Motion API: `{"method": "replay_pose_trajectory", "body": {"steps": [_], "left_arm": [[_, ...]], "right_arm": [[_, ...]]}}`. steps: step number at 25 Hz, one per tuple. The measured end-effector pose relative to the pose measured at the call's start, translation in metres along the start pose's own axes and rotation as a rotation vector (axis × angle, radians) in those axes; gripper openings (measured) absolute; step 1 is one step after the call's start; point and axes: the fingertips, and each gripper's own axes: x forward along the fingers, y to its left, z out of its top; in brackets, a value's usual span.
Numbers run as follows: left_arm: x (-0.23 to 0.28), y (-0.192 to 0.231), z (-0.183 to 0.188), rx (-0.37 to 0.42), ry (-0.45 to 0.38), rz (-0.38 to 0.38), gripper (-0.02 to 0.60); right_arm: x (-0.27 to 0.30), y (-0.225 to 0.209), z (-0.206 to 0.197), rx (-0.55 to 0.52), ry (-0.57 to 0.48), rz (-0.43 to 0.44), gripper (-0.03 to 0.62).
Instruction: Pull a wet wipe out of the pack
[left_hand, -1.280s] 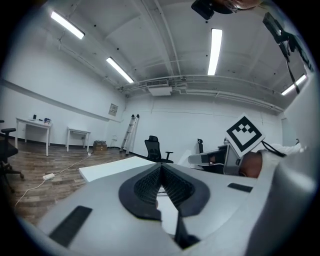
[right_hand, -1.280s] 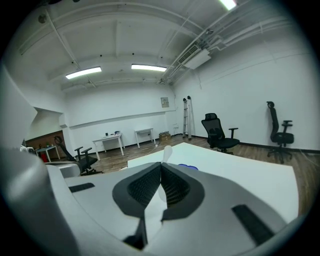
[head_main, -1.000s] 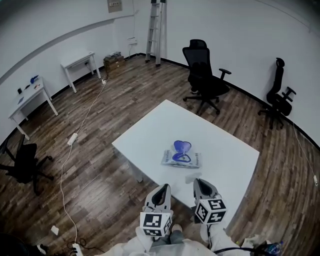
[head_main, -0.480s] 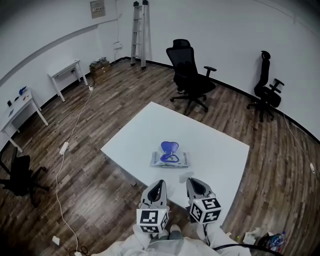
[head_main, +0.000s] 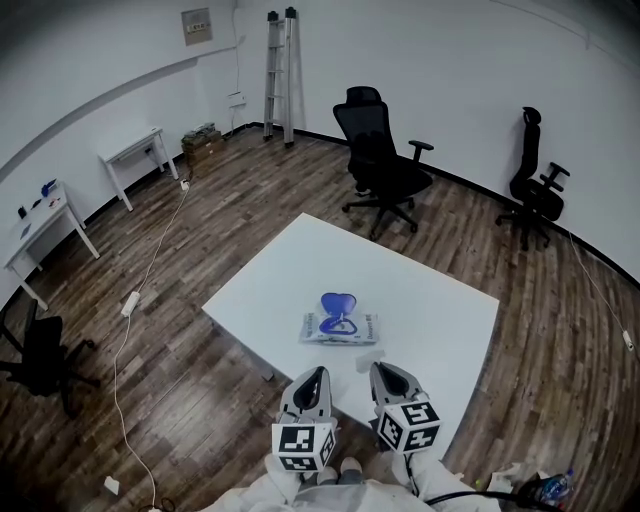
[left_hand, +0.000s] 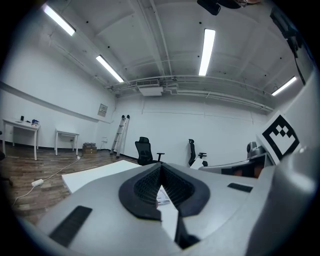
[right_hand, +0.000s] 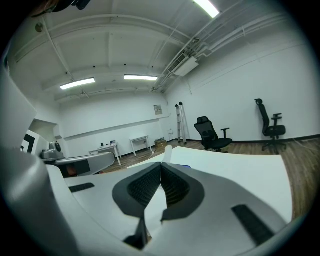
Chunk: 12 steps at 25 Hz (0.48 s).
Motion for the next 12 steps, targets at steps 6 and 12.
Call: {"method": "replay_pose_trajectory", "body": {"steps": [6, 12], "left_arm": [[-0.0016, -0.001, -0.0039, -0.002, -0.006, 0.013, -0.003], [0.0008, -0.0005, -0.0036, -0.002, -0.005, 0.018, -0.003]], "right_arm": [[-0.0021, -0.0029, -0.0037, -0.001, -0.003, 0.005, 0.009], [-0.0005, -0.006, -0.0023, 0.0, -0.003, 0.002, 0.009]]}}
